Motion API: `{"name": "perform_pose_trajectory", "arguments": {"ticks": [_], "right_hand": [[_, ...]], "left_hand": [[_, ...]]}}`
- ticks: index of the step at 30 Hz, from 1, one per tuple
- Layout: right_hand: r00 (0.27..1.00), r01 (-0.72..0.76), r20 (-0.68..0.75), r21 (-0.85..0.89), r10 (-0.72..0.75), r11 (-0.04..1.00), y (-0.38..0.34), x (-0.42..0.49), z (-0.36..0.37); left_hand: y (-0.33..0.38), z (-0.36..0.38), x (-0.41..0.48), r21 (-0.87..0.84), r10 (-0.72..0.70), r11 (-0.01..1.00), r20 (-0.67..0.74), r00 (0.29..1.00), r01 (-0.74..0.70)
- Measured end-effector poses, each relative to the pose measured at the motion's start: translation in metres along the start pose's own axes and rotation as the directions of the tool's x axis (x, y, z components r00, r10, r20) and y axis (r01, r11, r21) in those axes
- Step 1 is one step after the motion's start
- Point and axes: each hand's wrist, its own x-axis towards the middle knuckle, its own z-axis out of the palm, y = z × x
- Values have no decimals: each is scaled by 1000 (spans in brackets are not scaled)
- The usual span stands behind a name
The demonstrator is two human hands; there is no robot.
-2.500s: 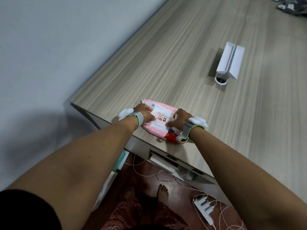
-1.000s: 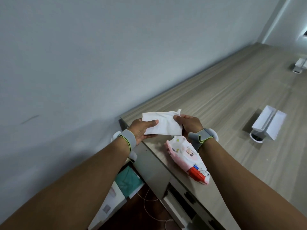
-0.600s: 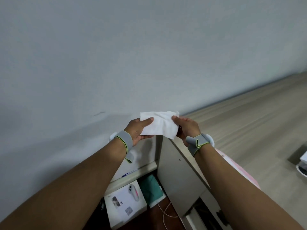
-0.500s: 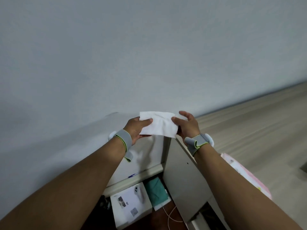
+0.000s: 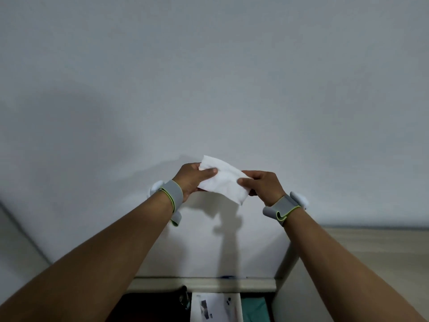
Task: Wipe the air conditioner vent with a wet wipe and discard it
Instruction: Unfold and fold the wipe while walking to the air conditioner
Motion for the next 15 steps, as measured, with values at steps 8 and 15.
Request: {"name": "perform_pose_trajectory", "arguments": {"ticks": [8, 15], "right_hand": [[969, 49, 233, 131, -79, 990, -44, 57, 64], [933, -46, 350, 333, -78, 942, -86, 69, 126]], "left_hand": [[38, -61, -18, -126, 8, 991, -229, 973, -38], [62, -88, -44, -303, 33, 939, -391, 920, -162]]}}
